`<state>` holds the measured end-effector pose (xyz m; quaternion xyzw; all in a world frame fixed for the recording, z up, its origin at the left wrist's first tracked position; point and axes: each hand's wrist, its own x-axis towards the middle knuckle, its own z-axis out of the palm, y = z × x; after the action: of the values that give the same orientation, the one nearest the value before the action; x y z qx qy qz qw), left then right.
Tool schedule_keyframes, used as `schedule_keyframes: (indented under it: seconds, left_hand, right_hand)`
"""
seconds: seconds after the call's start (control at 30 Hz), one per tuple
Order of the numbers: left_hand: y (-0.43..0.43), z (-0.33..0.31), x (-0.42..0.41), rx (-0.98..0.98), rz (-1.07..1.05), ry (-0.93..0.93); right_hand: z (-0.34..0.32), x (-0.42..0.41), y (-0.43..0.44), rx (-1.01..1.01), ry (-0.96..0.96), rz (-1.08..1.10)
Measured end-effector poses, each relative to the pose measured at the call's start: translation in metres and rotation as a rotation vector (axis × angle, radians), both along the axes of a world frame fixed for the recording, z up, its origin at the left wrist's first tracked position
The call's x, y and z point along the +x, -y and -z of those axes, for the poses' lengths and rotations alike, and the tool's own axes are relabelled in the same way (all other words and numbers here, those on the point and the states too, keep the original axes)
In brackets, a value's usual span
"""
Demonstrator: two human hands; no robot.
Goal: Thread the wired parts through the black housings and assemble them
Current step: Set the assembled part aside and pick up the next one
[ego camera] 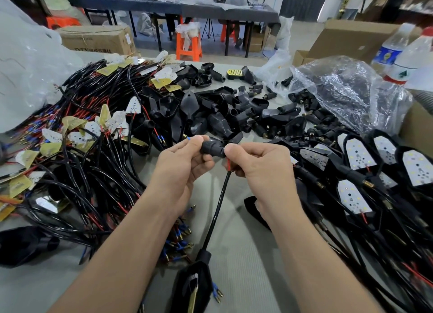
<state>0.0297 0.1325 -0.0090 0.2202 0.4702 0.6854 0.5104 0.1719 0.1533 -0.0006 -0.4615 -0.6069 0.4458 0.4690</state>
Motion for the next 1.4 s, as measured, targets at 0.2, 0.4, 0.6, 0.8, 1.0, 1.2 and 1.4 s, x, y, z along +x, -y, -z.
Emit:
schedule_keyframes:
  seconds: [0.2, 0.4, 0.6, 0.8, 1.0, 1.2, 1.4]
  left_hand:
    - [0.001, -0.002, 0.001, 0.005, -0.063, -0.015]
    - [0.0, 0.0, 0.003, -0.025, -0.134, -0.01]
    - [0.001, 0.002, 0.003, -0.011, -0.095, -0.024]
    - [-0.001, -0.005, -0.006, 0.007, -0.151, 0.053]
    - [0.001, -0.003, -0.003, 0.025, -0.081, 0.079]
    - [0.002, -0.008, -0.015, -0.029, 0.036, 0.116]
    - [0.003, -0.004, -0.032, 0.01, 0.065, -0.103]
  right_hand:
    - [0.001, 0.004, -0.006, -0.051, -0.09, 0.038]
    - [0.002, 0.004, -0.003, -0.069, -0.053, 0.05]
    - [0.004, -0.003, 0.003, 0.191, 0.357, 0.199]
    - [-0.006, -0.001, 0.001, -0.219, -0.183, -0.14]
    - [-0.003, -0.004, 0.001, -0.346, -0.269, -0.24]
    - [0.004, -0.004, 0.0, -0.181, -0.207, -0.095]
    - [0.004, -0.01, 0.007, -0.069, -0.018, -0.228]
